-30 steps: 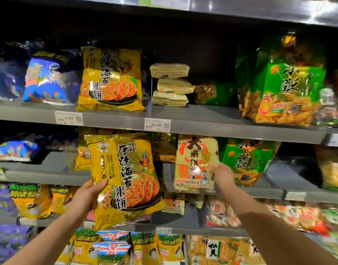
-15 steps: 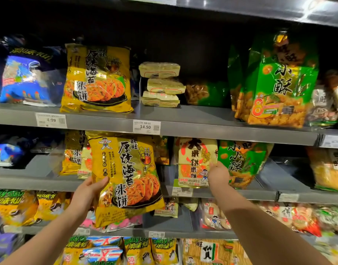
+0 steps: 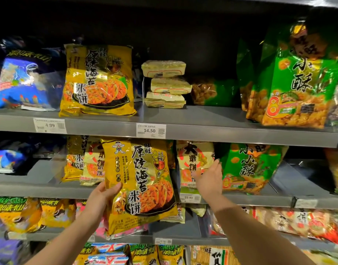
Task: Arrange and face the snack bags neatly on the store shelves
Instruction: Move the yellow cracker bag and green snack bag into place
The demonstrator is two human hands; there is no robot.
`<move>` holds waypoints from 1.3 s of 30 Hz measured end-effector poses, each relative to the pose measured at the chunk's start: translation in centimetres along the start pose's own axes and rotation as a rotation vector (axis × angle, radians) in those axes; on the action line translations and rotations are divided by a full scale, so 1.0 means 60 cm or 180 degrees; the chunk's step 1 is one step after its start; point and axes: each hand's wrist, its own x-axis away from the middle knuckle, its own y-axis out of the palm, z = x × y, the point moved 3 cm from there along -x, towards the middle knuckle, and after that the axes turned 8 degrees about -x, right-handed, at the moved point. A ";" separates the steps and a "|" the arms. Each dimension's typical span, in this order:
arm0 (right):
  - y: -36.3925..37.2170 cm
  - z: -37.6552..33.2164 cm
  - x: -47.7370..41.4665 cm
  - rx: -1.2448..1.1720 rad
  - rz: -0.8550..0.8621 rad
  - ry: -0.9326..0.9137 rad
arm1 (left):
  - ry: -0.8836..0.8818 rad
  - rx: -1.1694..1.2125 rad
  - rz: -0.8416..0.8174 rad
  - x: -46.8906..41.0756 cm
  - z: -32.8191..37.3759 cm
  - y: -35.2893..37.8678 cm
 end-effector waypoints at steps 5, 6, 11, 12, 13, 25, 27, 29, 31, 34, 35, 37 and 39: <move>-0.014 0.003 0.007 0.1320 -0.0019 -0.0195 | 0.0040 0.0082 -0.0003 0.001 0.006 0.016; -0.014 0.002 0.004 0.1324 -0.0076 -0.0147 | 0.0019 0.0063 -0.0008 -0.002 0.004 0.017; -0.006 0.010 -0.016 0.0874 -0.0116 -0.0080 | -0.0120 0.0128 0.0061 -0.017 -0.016 0.011; -0.005 0.009 -0.021 0.0750 -0.0073 -0.0129 | -0.0127 0.0157 0.0053 -0.019 -0.018 0.009; -0.002 0.008 -0.025 0.0662 -0.0091 -0.0148 | -0.0152 0.0148 0.0066 -0.025 -0.023 0.005; 0.070 0.005 0.003 0.0753 -0.0444 -0.0485 | -0.0013 0.0136 0.0454 -0.068 -0.056 -0.033; 0.072 0.003 0.002 0.0804 -0.0662 -0.0405 | -0.0049 0.0267 0.0433 -0.075 -0.057 -0.034; 0.067 -0.002 0.000 0.0793 -0.0562 -0.0495 | -0.0035 0.0295 0.0467 -0.080 -0.061 -0.038; 0.058 -0.014 0.008 0.0567 -0.0160 -0.0791 | -0.0021 0.0227 0.0417 -0.090 -0.066 -0.043; 0.057 -0.041 0.043 -0.0288 -0.0096 -0.1259 | 0.0059 0.0083 0.0369 -0.097 -0.065 -0.053; 0.063 -0.050 0.057 -0.0474 -0.0206 -0.1361 | 0.0134 0.0076 0.0401 -0.099 -0.064 -0.057; 0.081 -0.069 0.075 -0.0587 -0.0321 -0.1494 | 0.0275 0.0150 0.0461 -0.096 -0.056 -0.065; 0.107 -0.081 0.080 -0.0666 -0.0543 -0.1341 | 0.0323 0.0145 0.0576 -0.100 -0.054 -0.080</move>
